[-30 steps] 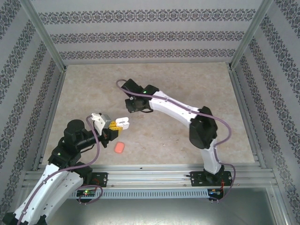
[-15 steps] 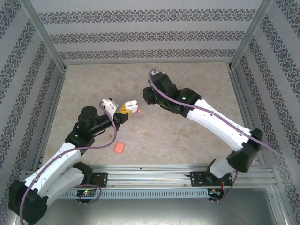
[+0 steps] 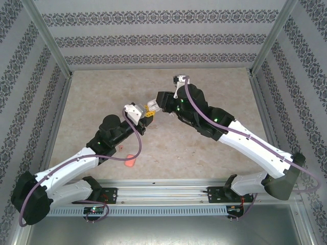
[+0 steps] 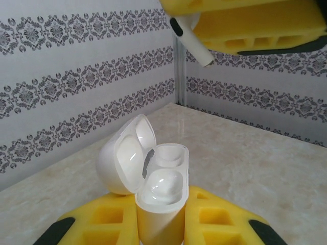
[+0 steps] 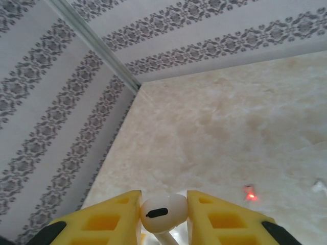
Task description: Insert the wireless bluetooth earbuds into the charging case
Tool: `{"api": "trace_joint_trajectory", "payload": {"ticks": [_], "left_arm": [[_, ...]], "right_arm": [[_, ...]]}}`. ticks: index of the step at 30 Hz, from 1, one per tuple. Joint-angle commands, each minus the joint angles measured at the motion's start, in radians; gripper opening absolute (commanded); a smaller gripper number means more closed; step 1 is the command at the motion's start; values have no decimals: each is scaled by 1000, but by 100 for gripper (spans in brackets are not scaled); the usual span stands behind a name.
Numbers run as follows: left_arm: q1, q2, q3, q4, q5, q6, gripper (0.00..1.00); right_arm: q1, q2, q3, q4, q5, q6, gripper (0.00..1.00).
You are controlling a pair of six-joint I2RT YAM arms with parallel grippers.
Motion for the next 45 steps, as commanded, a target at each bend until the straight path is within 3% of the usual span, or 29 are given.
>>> {"api": "trace_joint_trajectory", "payload": {"ticks": [1, 19, 45], "left_arm": [[-21, 11, 46, 126, -75, 5, 0], [-32, 9, 59, 156, -67, -83, 0], [-32, 3, 71, 178, -101, -119, 0]], "right_arm": [[20, 5, -31, 117, -13, 34, 27], [20, 37, -133, 290, -92, 89, 27], [45, 69, -165, 280, -114, 57, 26]]}}
